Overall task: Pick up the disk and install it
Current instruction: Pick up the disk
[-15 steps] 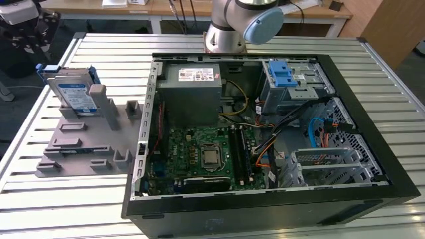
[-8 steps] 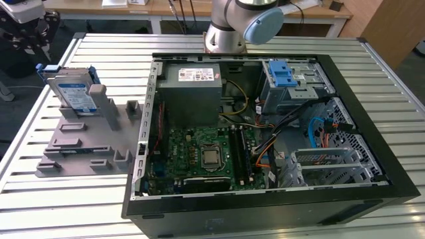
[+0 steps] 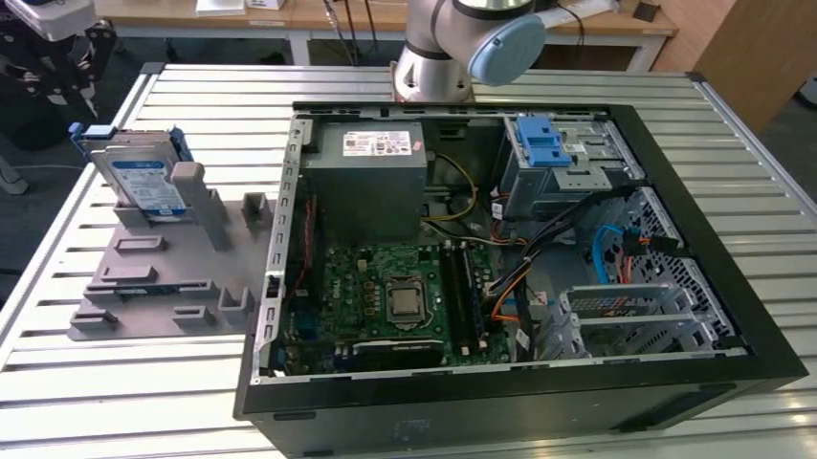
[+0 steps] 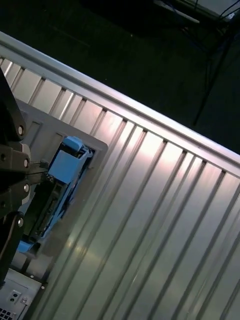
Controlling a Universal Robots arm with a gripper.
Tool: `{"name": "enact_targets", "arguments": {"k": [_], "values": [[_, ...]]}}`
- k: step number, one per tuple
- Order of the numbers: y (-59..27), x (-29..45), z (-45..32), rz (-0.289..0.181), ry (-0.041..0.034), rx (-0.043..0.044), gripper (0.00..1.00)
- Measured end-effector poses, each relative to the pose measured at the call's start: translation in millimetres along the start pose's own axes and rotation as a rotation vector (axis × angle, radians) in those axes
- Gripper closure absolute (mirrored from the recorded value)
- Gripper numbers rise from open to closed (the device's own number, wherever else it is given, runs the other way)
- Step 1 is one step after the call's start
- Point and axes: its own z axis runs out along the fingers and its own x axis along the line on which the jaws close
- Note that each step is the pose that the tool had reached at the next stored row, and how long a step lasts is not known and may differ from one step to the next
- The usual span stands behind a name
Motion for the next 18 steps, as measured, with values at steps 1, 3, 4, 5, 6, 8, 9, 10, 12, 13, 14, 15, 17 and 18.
{"name": "enact_targets", "arguments": {"k": [1,3,4,5,6,8,9,10,12,13,14,15,17,18], "values": [[0.0,0.0,0.0,-0.017,0.0008,-0.0001,0.89],[0.0,0.0,0.1,-0.053,0.0023,-0.0004,0.89],[0.0,0.0,0.2,-0.07,0.003,-0.0006,0.89],[0.0,0.0,0.3,-0.088,0.0037,-0.0007,0.89],[0.0,0.0,0.3,-0.106,0.0046,-0.0009,0.89],[0.0,0.0,0.4,-0.142,0.006,-0.0011,0.89],[0.0,0.0,0.5,-0.159,0.0067,-0.0013,0.89],[0.0,0.0,0.5,-0.176,0.0075,-0.0015,0.89],[0.0,0.0,0.7,-0.208,0.0089,-0.0018,0.89],[0.0,0.0,0.7,-0.224,0.0095,-0.0019,0.89],[0.0,0.0,0.8,-0.242,0.0102,-0.0021,0.89],[-0.1,0.0,0.8,-0.26,0.011,-0.0022,0.89],[-0.1,0.0,1.0,-0.296,0.0125,-0.0025,0.89],[-0.1,0.0,1.0,-0.314,0.0133,-0.0027,0.89]]}}
